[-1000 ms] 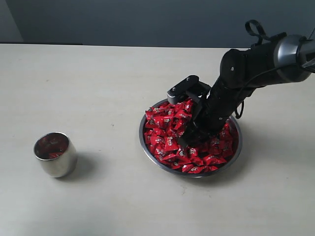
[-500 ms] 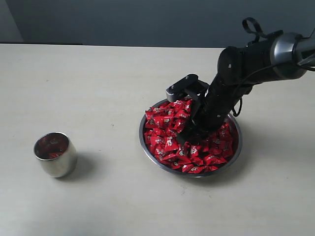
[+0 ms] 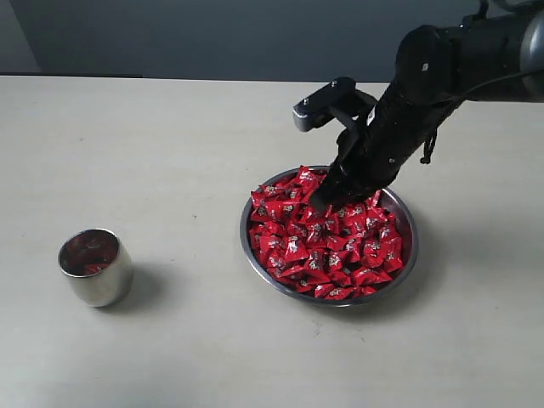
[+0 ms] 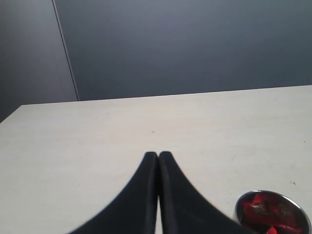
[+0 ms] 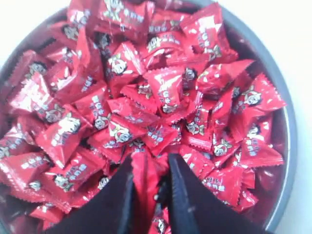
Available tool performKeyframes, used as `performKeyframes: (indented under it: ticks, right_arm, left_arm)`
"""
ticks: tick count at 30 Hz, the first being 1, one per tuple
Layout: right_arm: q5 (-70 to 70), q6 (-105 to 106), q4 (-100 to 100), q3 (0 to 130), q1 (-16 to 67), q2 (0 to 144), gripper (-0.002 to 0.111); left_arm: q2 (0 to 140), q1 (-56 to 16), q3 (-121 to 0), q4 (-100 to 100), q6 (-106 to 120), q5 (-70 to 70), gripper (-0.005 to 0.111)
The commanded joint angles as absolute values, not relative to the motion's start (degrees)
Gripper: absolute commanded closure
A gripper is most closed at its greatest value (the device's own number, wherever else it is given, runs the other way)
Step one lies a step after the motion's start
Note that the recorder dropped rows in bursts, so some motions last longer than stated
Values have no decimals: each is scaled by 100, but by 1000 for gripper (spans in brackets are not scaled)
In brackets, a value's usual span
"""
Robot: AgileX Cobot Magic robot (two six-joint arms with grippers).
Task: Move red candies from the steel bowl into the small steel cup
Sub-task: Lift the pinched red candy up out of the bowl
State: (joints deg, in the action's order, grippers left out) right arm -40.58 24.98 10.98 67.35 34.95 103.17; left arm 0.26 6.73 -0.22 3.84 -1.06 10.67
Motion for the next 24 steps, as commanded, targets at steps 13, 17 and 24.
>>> performKeyframes:
  ticks: [13, 17, 24]
  right_arm:
    - [-1293, 2577, 2451, 4173, 3464, 8328, 108]
    - [-747, 2592, 2774, 3694, 3477, 8105, 108]
    - [78, 2570, 2898, 3148, 3763, 8030, 108]
  left_arm:
    - [0, 677, 0, 390, -113, 1040, 106]
    - [0, 677, 0, 390, -113, 1040, 106]
    - [0, 677, 0, 390, -113, 1040, 106]
